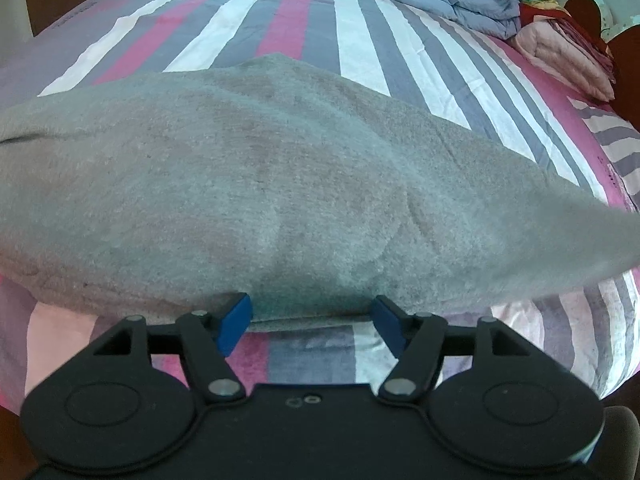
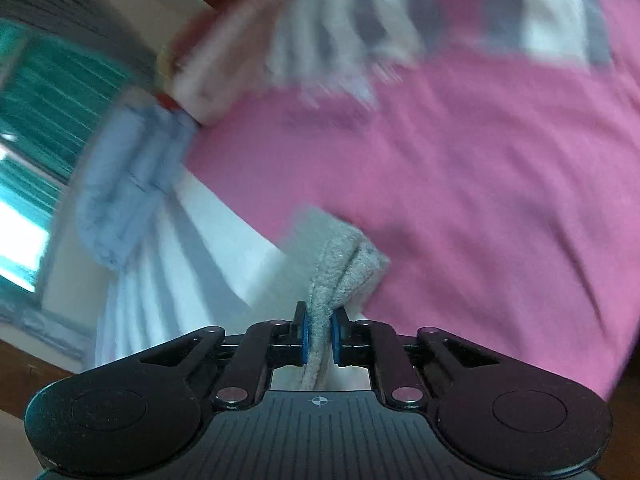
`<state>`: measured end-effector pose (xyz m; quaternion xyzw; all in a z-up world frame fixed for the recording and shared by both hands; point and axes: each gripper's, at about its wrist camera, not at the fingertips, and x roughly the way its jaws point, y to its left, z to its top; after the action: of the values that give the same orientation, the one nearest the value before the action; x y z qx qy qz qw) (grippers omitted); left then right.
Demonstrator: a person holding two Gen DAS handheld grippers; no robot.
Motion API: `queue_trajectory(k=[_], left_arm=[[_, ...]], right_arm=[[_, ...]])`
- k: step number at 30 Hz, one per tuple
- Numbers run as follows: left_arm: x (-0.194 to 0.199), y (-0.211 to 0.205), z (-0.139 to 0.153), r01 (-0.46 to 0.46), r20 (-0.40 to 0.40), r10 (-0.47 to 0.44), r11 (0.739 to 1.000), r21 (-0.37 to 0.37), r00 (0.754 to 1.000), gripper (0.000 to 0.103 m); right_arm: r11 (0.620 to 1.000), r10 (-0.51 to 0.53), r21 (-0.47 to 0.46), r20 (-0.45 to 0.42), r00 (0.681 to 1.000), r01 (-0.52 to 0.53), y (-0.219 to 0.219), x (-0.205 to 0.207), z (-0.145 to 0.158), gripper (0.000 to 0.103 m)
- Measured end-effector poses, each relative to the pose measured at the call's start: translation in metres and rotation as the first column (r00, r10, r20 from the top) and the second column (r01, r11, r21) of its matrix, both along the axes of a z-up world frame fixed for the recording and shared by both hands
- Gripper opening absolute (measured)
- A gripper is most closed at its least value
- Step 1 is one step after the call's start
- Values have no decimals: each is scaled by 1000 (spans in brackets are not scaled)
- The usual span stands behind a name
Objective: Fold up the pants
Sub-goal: 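Lower the cuff onto the pants and open the right tool, then hold the left tool at the folded edge while the right tool withdraws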
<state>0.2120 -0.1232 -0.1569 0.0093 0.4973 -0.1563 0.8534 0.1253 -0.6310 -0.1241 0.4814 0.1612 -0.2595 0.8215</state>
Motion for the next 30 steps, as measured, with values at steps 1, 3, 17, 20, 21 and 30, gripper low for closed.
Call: queue_trajectory(k=[1,3,17,20,21,30], left_arm=[[0,0,0,-4,3,4,1000,-2,1000,60],[-1,-2,-1,-7,8,7,1000,2,1000,62],[4,-7,10,-50,9,50,999,-18,999,70],[5,-9,8,-60,10,60,998,-10,998,71],[5,-8,7,-67,7,67,998,-13,998,71],[3,-7,7,-95,7,95,995,-13,995,72]], right_arm=[[996,24,-83,27,999,-22,8,2,20,10],[971,45,-233,-10,999,-46,22,5,36,10],[999,43,-7,-219,975,-46,8,4,-31,61],[996,57,72,-211,976,-43,11,9,-41,61],[996,51,78,-211,976,-35,14,9,-43,61],[997,77,38,-241,967,-70,13,23,-48,72]])
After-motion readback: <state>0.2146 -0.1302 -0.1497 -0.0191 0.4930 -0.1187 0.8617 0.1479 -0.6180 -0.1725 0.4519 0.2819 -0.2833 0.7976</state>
